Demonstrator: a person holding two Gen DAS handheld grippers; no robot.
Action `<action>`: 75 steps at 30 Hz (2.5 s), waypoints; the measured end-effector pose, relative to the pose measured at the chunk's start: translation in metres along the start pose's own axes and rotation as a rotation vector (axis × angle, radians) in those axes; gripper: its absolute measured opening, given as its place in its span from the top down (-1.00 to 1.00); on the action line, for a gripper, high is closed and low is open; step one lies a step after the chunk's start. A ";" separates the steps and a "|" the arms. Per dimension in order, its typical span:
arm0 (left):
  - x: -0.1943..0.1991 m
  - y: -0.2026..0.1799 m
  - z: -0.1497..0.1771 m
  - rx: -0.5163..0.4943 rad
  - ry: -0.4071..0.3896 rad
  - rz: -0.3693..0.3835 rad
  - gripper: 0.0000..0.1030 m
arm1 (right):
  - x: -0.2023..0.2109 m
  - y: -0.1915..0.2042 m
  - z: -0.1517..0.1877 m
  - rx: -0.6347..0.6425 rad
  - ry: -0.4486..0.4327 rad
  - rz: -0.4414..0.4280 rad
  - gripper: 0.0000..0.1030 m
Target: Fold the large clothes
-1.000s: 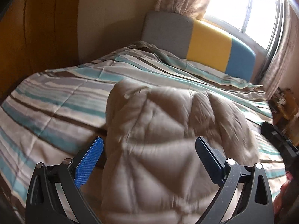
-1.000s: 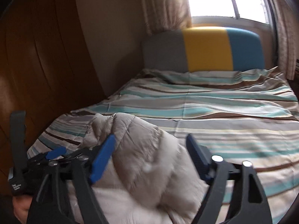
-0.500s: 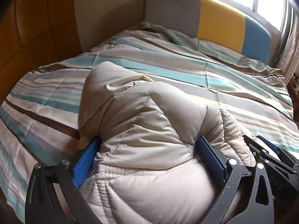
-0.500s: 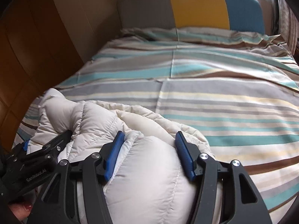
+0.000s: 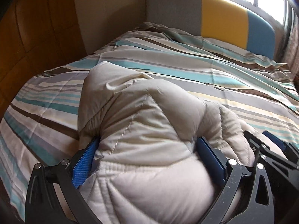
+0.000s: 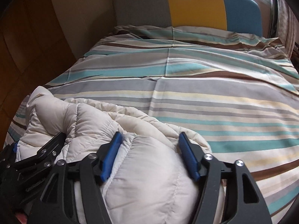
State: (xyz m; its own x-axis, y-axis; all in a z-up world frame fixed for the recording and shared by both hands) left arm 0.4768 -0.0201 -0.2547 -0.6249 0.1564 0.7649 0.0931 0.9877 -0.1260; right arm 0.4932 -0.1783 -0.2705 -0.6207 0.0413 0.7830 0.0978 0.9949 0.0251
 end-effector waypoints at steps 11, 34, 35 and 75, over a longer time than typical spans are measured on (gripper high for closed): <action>0.121 0.007 0.049 -0.026 -0.170 0.007 -0.94 | 0.128 -0.010 0.041 0.006 -0.152 0.000 -0.96; 0.274 0.009 0.169 -0.086 -0.227 -0.074 -0.94 | 0.274 -0.013 0.183 -0.003 -0.220 0.046 -0.96; 0.275 0.009 0.169 -0.085 -0.224 -0.069 -0.94 | 0.277 -0.014 0.183 -0.009 -0.227 0.051 -0.96; 0.265 0.006 0.177 -0.055 -0.167 -0.013 -0.94 | 0.275 -0.027 0.185 -0.041 -0.201 0.026 -0.96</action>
State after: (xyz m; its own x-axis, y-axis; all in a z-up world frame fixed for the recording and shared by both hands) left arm 0.1744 0.0262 -0.1648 -0.7462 0.1452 0.6496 0.1236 0.9892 -0.0791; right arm 0.1761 -0.1771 -0.1703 -0.7598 0.0887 0.6441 0.1451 0.9888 0.0349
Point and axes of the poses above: each gripper's, at about its wrist camera, not at the fingertips, and x roughly against the way its jaws point, y to its left, z to its underside, the point moved 5 cm from there along -x, roughly the way its jaws point, and after that the axes turned 13 degrees about z, right-handed, at the moved point
